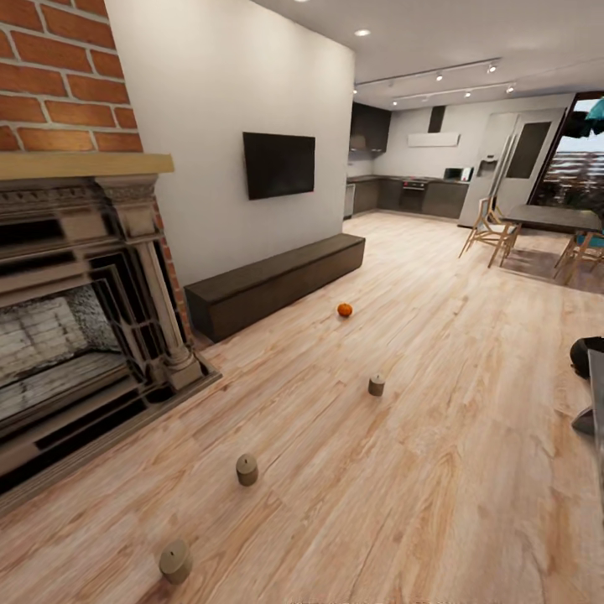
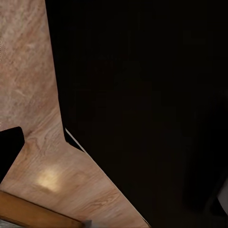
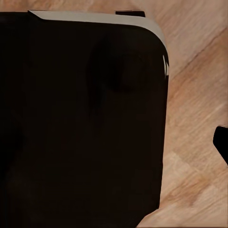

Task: Place each of the two pumpkins and all three candles from the living room inside a cabinet in the living room (use any cabinet), then make sure every cabinet is closed, and position the cauldron so it is next to a table in the living room.

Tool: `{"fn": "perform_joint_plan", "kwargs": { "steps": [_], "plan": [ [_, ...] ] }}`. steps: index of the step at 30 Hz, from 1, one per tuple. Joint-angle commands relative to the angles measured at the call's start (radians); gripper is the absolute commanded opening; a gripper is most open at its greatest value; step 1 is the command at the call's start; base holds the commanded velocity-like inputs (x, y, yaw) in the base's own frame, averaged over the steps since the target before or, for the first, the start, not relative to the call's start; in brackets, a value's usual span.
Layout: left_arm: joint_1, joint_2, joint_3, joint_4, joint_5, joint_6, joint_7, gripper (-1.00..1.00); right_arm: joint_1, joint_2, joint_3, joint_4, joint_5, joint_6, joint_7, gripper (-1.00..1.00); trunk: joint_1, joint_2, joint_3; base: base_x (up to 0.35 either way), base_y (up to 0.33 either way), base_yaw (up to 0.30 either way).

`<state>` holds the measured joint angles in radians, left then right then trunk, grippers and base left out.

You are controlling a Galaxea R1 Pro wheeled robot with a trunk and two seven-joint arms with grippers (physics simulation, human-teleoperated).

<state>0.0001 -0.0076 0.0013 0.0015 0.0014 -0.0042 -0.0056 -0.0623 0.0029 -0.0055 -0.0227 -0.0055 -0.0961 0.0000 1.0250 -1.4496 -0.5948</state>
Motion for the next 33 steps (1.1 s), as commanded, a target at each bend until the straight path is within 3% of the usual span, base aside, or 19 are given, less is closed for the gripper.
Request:
{"fn": "perform_joint_plan", "kwargs": {
  "steps": [1, 8, 20, 33],
  "plan": [
    [0.0, 0.0, 0.0, 0.0, 0.0, 0.0, -0.001, 1.0, -0.001, 0.0, -0.001, 0.001, -0.001, -0.004, 0.0, 1.0, 0.0, 0.0, -0.002, 0.0, 0.0, -0.187],
    [0.0, 0.0, 0.0, -0.001, 0.0, 0.0, -0.001, 1.0, -0.001, 0.001, 0.0, 0.001, 0.0, -0.004, -0.001, 1.0, 0.0, 0.0, -0.011, 0.009, 0.0, -0.172],
    [0.0, 0.0, 0.0, -0.001, 0.0, 0.0, -0.001, 1.0, -0.001, -0.003, 0.004, 0.003, 0.008, -0.007, -0.001, 1.0, 0.0, 0.0, -0.012, 0.117, 0.0, -0.012],
    [0.0, -0.001, 0.0, -0.001, 0.0, 0.0, -0.001, 1.0, -0.001, -0.001, 0.007, 0.003, 0.012, -0.007, -0.002, 1.0, 0.0, 0.0, -0.012, 0.29, 0.0, 0.0]
  ]
}}
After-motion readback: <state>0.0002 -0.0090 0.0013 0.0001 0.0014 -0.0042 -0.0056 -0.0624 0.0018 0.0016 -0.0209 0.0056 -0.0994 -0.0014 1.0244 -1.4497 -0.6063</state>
